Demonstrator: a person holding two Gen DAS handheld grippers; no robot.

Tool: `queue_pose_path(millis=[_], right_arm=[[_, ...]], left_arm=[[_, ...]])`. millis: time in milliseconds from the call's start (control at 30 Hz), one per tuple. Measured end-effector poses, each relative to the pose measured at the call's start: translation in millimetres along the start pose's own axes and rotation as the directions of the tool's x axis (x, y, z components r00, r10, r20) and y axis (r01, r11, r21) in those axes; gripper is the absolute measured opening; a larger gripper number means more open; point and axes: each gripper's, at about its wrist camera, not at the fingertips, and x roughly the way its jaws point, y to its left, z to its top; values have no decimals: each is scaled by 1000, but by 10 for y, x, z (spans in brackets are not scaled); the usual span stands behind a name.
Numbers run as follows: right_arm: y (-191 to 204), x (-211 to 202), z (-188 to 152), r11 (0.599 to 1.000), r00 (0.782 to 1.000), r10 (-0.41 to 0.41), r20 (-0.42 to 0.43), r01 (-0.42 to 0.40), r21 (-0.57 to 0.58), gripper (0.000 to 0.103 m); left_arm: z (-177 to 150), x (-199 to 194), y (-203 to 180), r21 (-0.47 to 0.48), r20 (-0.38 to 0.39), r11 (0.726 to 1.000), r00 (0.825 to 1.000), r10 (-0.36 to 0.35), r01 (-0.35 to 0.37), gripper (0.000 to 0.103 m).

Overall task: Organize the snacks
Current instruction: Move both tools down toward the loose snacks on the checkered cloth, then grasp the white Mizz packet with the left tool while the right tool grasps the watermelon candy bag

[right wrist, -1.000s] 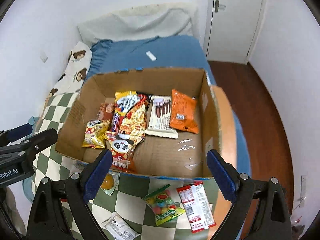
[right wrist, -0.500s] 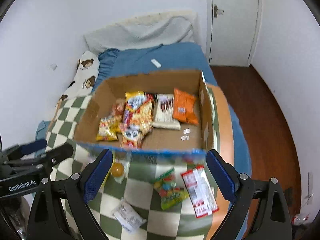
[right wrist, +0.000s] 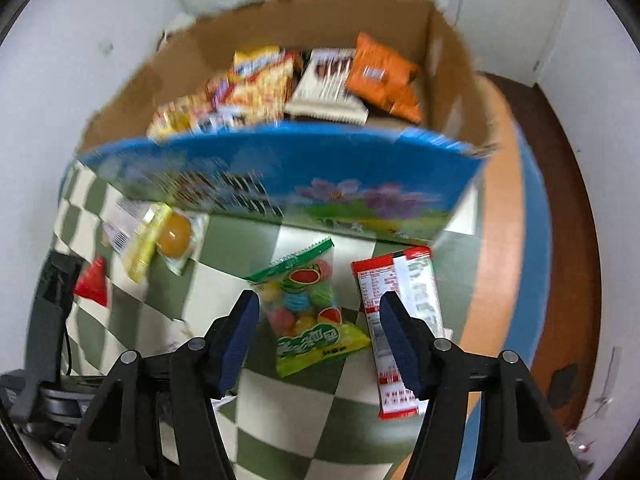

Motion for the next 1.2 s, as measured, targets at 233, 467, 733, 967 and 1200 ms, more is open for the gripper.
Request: queue_pose_path(millis=[233, 467, 733, 967, 1200], right_arm=[[78, 617, 58, 997, 987, 56, -148, -63, -47, 64], [196, 707, -170, 998, 972, 57, -230, -62, -16, 53], [149, 673, -399, 981, 970, 104, -221, -64, 182, 57], [171, 797, -301, 973, 979, 46, -196, 0, 231, 58], [285, 925, -335, 972, 982, 22, -186, 23, 236, 58]], left_arm=[[-3, 102, -130, 102, 68, 989, 992, 102, -109, 56], [-68, 62, -518, 415, 275, 810, 906, 322, -414, 56], [97, 201, -529, 448, 198, 825, 938, 284, -344, 58], [184, 203, -488, 429, 180, 854, 954, 239, -295, 59], [296, 170, -554, 421, 190, 855, 952, 241, -301, 59]])
